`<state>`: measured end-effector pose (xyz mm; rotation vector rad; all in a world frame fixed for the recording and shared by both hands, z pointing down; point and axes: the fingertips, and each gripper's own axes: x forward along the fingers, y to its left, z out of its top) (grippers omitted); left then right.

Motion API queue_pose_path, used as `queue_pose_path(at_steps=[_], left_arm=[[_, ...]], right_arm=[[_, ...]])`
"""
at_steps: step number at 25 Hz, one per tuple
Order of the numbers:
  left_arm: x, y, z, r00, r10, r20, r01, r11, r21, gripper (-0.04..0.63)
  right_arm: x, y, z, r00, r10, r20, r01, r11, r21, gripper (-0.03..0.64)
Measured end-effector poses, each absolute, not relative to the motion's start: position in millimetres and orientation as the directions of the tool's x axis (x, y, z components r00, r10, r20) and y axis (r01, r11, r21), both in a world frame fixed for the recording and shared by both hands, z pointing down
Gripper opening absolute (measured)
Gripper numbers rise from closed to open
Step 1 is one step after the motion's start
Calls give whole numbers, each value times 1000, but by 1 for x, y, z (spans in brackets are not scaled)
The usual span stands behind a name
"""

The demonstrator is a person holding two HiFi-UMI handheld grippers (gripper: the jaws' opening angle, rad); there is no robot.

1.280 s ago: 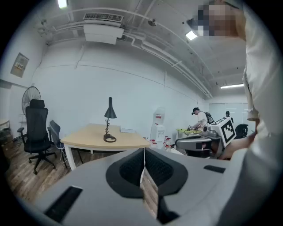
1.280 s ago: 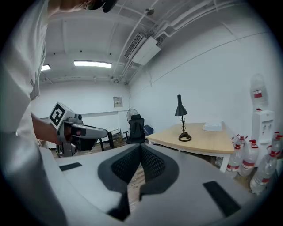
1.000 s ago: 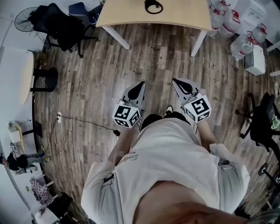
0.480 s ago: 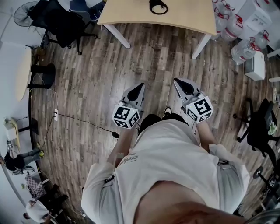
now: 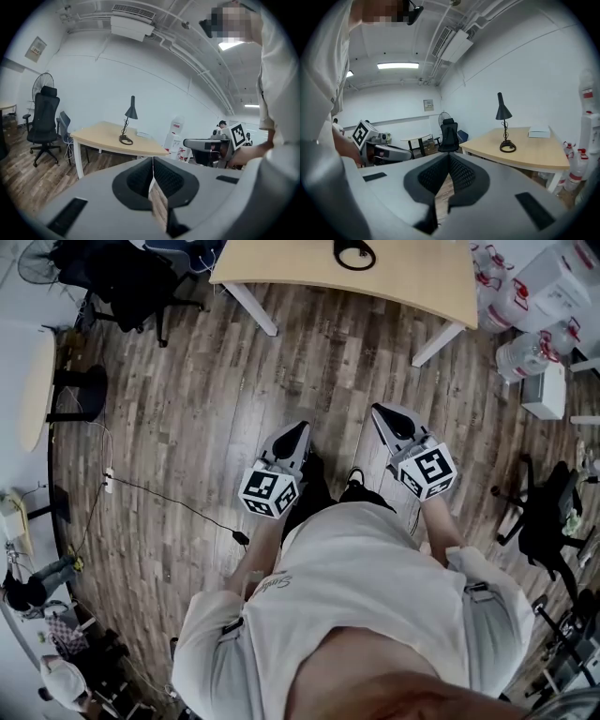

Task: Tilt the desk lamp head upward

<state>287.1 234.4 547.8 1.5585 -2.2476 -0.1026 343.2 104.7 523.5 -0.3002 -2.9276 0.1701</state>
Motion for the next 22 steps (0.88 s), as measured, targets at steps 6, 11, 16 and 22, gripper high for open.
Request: queue_pose_path(at_steps=[6,11,16,22], left_arm=[[201,232,547,-250,-933,259,-896,325,302,17],[126,217,528,-183,-960,213,-928,240,284,16],[71,204,511,-114,-975,191,-965,155,213,16],[26,206,517,-82,-977,197,-963,129,237,17]], right_arm=[[275,98,517,-970,122,212,99,988,-114,-6],[211,97,483,-981,32,193,31,999,-10,-6],[170,92,467,-984,-97,152,-99,995,-4,-5],[138,86,480,-969,-165,185,-184,978,-95,-6]])
